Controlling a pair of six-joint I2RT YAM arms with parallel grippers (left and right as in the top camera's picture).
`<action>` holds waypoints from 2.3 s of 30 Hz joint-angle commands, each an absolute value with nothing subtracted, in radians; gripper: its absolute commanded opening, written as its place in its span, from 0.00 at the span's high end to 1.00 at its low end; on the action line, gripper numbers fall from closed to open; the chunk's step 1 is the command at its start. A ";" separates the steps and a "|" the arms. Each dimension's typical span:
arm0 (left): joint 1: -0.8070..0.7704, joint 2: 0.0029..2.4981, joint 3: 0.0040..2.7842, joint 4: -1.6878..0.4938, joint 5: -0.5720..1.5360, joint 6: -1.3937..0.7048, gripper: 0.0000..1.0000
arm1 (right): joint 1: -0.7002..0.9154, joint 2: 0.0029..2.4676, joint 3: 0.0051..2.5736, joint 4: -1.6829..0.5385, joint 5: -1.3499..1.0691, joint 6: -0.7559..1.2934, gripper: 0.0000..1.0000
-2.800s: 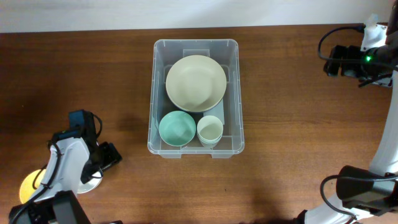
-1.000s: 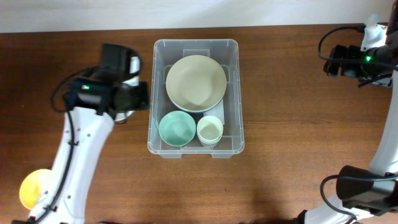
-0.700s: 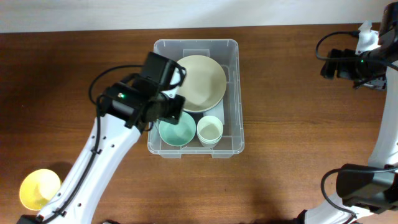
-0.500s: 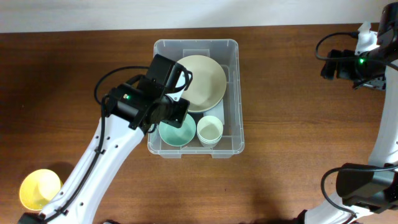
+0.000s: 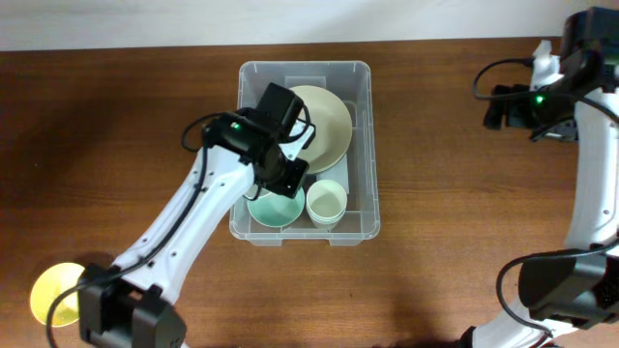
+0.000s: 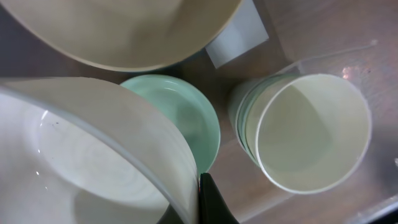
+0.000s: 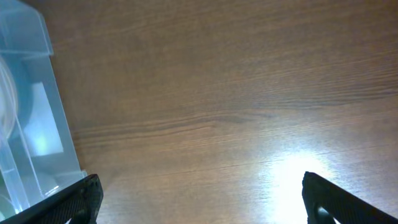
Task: Pack container
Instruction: 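Lower the white bowl onto the mint-green bowl in the bin, then withdraw the left gripper toward the yellow bowl on the left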
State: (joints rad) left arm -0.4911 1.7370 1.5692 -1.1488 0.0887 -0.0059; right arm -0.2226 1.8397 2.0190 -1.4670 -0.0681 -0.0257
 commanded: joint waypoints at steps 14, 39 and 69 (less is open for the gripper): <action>-0.560 1.787 1.582 -1.161 0.115 0.016 0.73 | -0.210 1.841 2.004 -1.461 -0.040 -0.020 0.02; -0.123 1.425 1.773 -1.394 -0.252 -0.297 0.57 | -0.210 1.841 2.004 -1.462 -0.040 -0.020 0.02; 0.546 1.334 1.081 -1.095 -0.135 -0.381 0.25 | 0.077 1.660 1.837 -1.553 0.118 0.109 0.01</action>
State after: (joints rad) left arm 0.5186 1.3106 1.0843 -1.1000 -0.1246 -0.3710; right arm 0.0685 1.6604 1.8465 -1.5658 0.0910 0.1009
